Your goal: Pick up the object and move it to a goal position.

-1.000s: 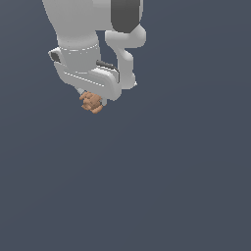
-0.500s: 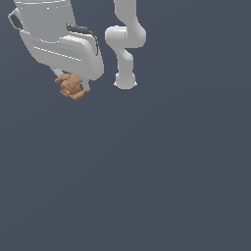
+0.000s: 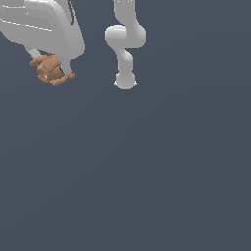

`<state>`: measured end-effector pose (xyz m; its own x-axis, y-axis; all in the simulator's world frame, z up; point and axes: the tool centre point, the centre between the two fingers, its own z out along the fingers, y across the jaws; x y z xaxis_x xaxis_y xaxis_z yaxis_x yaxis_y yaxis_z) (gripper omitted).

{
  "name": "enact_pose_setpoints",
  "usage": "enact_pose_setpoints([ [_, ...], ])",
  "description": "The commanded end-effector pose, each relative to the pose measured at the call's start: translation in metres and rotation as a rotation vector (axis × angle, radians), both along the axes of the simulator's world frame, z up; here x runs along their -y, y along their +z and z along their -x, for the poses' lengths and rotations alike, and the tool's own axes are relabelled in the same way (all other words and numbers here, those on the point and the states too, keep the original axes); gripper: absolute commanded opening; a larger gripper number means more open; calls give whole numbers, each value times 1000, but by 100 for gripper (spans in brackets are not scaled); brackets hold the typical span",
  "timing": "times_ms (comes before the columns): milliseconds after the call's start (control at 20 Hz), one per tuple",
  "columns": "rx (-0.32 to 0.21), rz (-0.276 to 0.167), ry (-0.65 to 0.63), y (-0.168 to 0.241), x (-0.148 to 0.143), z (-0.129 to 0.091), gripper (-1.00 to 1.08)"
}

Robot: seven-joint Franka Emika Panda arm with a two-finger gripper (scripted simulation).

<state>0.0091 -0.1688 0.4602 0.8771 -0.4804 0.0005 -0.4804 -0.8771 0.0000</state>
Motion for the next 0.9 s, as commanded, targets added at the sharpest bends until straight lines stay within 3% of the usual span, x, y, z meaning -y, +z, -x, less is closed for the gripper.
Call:
enact_pose_setpoints([
  [0,0,0,0,10,5,-3,-100],
  [850,-1,0,0,35,19,-11,-100],
])
